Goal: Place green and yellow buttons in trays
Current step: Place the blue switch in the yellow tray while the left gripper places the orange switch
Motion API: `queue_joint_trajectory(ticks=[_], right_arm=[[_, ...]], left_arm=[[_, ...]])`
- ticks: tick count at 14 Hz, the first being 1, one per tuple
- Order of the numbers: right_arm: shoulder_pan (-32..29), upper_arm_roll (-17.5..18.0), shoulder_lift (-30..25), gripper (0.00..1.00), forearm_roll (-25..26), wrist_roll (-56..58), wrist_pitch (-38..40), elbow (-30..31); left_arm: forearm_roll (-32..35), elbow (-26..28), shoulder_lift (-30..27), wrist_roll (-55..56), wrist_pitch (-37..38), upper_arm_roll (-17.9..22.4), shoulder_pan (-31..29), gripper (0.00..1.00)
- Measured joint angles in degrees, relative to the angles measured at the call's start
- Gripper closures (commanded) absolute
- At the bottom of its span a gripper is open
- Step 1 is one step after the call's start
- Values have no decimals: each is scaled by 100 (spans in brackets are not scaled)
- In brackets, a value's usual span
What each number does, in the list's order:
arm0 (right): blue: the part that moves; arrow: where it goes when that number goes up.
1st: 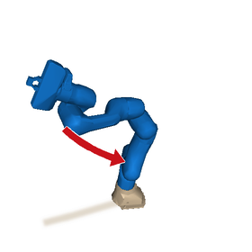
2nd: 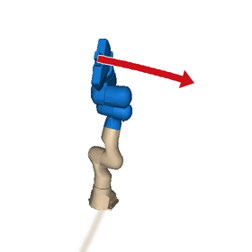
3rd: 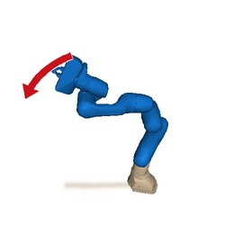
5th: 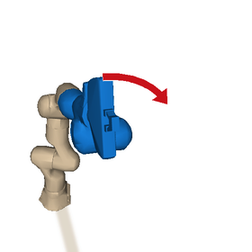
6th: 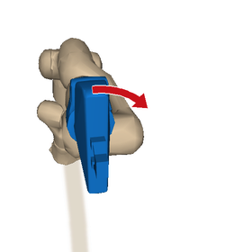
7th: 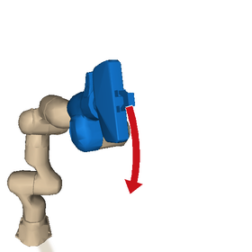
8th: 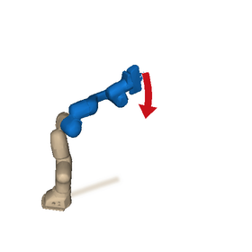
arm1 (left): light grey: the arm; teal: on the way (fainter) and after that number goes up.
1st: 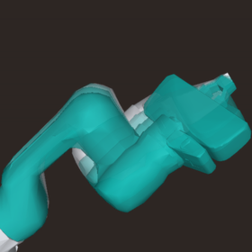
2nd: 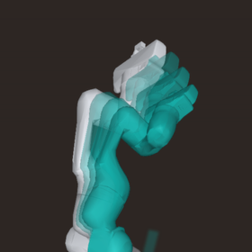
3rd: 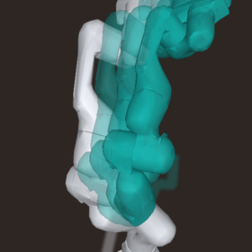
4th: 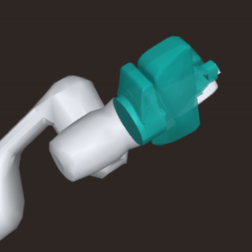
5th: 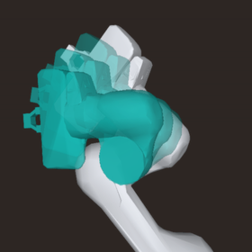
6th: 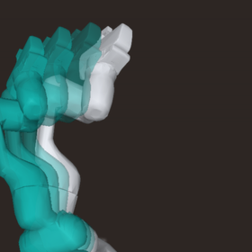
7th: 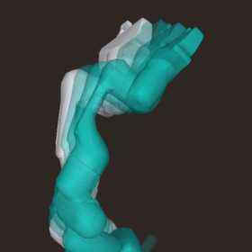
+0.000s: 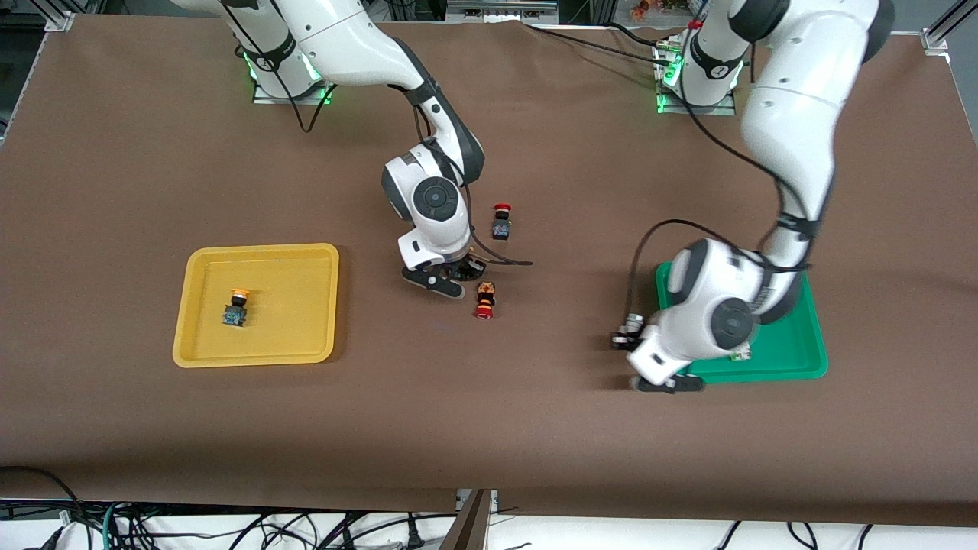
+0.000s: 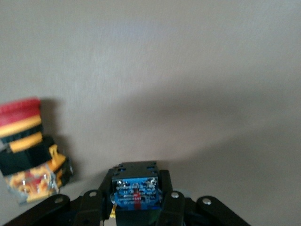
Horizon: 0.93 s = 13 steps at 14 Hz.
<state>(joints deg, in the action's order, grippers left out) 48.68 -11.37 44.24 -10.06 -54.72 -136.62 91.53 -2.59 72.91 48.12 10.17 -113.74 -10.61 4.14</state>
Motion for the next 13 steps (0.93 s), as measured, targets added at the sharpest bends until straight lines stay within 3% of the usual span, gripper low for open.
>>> queue_joint_trajectory(ticks=[1, 2, 6, 9, 10, 11, 13], right_arm=[[-163, -48, -51, 100, 0, 302, 116, -30], [-402, -79, -120, 100, -1, 741, 269, -57], [-1664, -212, -444, 100, -1, 2973, 1088, -88], [-1946, -665, -472, 100, -12, 4197, 1501, 18], [-1945, -725, -463, 45, -12, 4307, 1502, 113], [-1938, -736, -449, 0, -12, 4337, 1497, 190], [-1944, -756, -415, 0, -12, 4351, 1478, 231]], left_arm=[[0, -109, -44, -362, 337, -1, -243, 77], [0, -143, -56, -729, 501, -2, -436, 1], [-281, 74, 9, -1349, 886, -27, -953, 0], [-308, -44, -374, -1352, 1756, -87, -1018, 0], [-309, -105, -709, -1344, 2144, -82, -1017, 0], [-309, -138, -1118, -1335, 2520, -61, -1027, 0], [-308, -139, -1936, -1330, 3053, 2, -1082, 0]])
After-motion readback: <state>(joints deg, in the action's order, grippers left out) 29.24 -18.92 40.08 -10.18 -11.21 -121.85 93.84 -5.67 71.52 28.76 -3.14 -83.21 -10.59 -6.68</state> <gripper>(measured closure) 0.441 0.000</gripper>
